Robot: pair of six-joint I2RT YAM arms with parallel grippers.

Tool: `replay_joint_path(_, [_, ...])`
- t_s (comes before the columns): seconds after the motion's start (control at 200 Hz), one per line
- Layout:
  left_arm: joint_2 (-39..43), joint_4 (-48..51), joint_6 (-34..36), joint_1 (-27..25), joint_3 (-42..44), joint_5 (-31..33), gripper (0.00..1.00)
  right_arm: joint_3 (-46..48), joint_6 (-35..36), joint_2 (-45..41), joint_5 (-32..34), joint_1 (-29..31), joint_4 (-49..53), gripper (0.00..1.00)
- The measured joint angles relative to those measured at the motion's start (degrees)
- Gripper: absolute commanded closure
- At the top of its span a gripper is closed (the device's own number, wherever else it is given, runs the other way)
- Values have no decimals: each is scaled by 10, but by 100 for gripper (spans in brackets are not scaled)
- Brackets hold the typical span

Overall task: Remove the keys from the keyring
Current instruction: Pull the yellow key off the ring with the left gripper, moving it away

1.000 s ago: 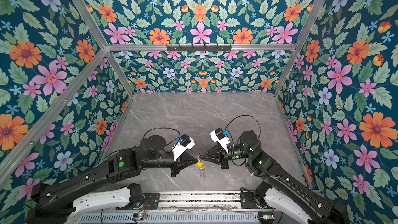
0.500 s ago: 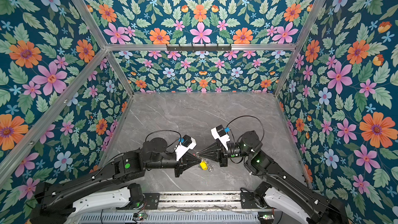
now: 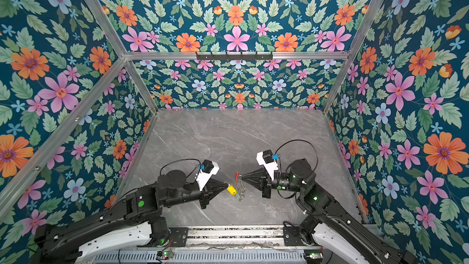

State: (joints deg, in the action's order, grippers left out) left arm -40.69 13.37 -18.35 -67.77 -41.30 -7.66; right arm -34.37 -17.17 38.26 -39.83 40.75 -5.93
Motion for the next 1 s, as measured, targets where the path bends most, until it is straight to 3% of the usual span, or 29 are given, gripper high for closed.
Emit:
replay_joint_path(0.175, [47, -19, -27, 0, 57, 83, 100, 6, 13, -12, 41, 0, 46, 100])
replay_joint_path(0.39, [14, -43, -57, 39, 147, 165, 100, 8, 13, -14, 50, 0, 64, 100])
replay_joint_path(0.63, [-49, -148, -101, 219, 252, 89, 100, 7, 13, -14, 54, 0, 74, 100])
replay_joint_path(0.85, [-132, -222, -131, 269, 267, 55, 100, 7, 12, -21, 60, 0, 78, 100])
replay_joint_path(1.0, [-195, -275, -158, 299, 276, 46, 80, 10, 12, -22, 70, 0, 81, 100])
